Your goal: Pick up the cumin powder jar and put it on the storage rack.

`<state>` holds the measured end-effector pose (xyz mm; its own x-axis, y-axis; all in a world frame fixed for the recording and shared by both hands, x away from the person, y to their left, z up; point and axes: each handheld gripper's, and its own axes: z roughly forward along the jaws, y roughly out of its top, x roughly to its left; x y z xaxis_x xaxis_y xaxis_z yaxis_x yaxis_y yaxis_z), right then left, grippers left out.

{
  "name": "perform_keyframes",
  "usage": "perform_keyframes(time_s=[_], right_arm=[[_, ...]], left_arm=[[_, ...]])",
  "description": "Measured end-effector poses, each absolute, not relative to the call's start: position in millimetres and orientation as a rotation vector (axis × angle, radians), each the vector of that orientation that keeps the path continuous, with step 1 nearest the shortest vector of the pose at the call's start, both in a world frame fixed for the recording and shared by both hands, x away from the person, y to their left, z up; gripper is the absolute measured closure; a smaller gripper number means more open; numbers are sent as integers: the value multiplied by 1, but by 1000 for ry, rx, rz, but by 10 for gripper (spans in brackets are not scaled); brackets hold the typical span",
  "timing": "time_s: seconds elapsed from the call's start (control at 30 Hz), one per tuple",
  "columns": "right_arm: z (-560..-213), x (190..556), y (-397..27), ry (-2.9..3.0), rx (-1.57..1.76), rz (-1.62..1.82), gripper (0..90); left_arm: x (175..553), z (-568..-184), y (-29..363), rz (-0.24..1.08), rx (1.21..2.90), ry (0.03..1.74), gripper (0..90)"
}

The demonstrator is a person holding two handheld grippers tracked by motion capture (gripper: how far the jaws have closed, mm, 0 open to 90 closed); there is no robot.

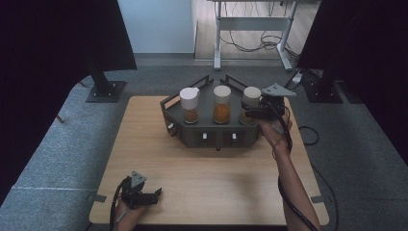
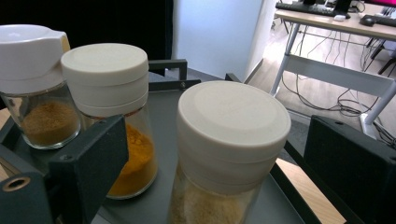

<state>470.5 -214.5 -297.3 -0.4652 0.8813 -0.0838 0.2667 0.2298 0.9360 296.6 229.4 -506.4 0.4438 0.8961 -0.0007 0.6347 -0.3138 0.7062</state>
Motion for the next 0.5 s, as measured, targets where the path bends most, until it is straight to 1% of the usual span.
perform_keyframes(time_s=[0.5], right_arm=[[-293, 447, -221, 1855, 1046, 1253, 59]], left_arm=[[297, -507, 228, 528, 2040, 1285, 30]])
